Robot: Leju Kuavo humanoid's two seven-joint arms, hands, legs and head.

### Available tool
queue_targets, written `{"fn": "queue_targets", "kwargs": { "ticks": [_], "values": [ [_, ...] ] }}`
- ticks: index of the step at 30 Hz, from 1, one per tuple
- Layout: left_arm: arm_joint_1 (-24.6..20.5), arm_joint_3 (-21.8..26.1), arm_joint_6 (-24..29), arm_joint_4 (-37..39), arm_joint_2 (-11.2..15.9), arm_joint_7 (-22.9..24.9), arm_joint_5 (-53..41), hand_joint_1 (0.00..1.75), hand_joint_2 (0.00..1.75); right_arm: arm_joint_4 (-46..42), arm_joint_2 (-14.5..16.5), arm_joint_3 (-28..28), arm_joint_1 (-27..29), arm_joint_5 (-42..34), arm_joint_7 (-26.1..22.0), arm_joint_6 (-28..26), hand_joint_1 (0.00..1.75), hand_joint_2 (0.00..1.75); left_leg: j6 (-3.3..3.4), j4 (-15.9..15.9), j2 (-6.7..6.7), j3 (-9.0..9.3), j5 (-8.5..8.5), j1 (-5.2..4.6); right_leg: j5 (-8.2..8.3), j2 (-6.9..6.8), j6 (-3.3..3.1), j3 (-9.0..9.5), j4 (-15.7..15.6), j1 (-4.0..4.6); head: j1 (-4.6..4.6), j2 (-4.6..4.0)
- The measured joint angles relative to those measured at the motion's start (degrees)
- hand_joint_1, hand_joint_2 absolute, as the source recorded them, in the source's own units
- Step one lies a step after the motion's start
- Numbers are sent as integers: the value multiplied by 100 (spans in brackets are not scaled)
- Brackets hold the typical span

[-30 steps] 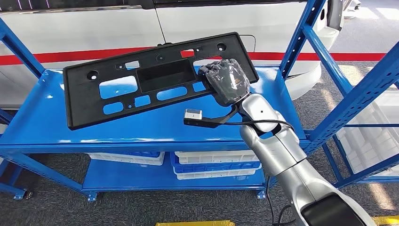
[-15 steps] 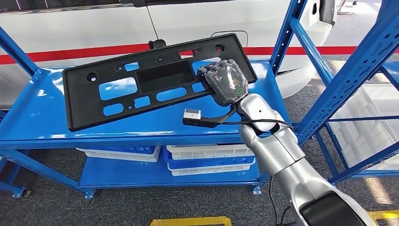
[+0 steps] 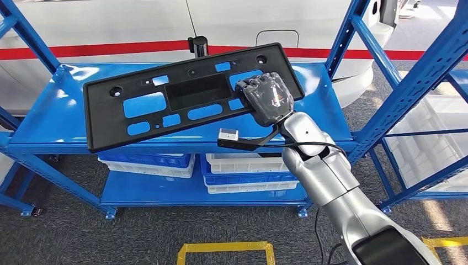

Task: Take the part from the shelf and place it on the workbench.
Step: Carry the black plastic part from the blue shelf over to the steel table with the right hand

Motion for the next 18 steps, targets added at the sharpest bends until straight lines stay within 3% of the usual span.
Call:
{"fn": "queue_targets", "kwargs": {
  "ticks": [2,5,6,8,10,11,13,15,16,18],
  "values": [
    [-1,0,-17,0,2,-6,-8,0,175,5,21,-7,-6,23,14,-9,166,175,-60,34,7,-63,62,-11,7,-2,-65,324,-531,33,-3,0],
    [1,-3,-38,0,5,-15,-49,0,175,14,34,-17,-3,68,44,-19,166,175,-140,66,-1,-118,120,-8,66,-6,-186,281,-588,16,-2,0],
    [3,-4,-43,0,9,-15,-64,0,175,16,37,-20,-3,84,51,-20,166,175,-173,132,-15,-159,28,2,110,-13,-242,249,-588,-8,-7,0],
    [4,-5,-50,0,19,-15,-84,0,175,20,48,-28,-4,100,56,-22,166,175,-252,554,-39,-321,-412,33,214,-25,-339,153,-595,-41,-12,0],
    [3,-7,-52,0,25,-15,-93,0,175,23,56,-34,6,105,56,-23,166,175,-314,1268,-44,-526,-877,57,325,-27,-370,11,-587,-37,-16,0],
    [3,-7,-52,0,28,-15,-94,0,175,26,58,-36,16,105,56,-23,166,175,-331,1536,-44,-568,-962,69,382,-26,-364,-64,-583,-36,-18,0],
    [2,-11,-53,0,33,-15,-94,0,175,33,58,-39,43,106,56,-23,166,175,-344,1559,-42,-401,-801,94,483,-25,-335,-196,-576,-40,-19,0],
    [-2,-21,-53,-1,38,-15,-94,0,175,36,58,-45,57,107,56,-23,166,175,-343,1056,-42,10,-538,121,556,-22,-298,-286,-569,-44,-19,0],
    [-8,-27,-53,-2,40,-15,-94,0,175,36,59,-50,55,107,56,-23,166,175,-342,699,-49,261,-530,125,590,-20,-269,-318,-566,-38,-20,0],
    [-18,-38,-54,-5,40,-17,-95,0,175,34,63,-67,44,108,57,-26,166,175,-290,179,-83,592,-585,102,663,-22,-200,-354,-568,-26,-14,0]
  ]
}}
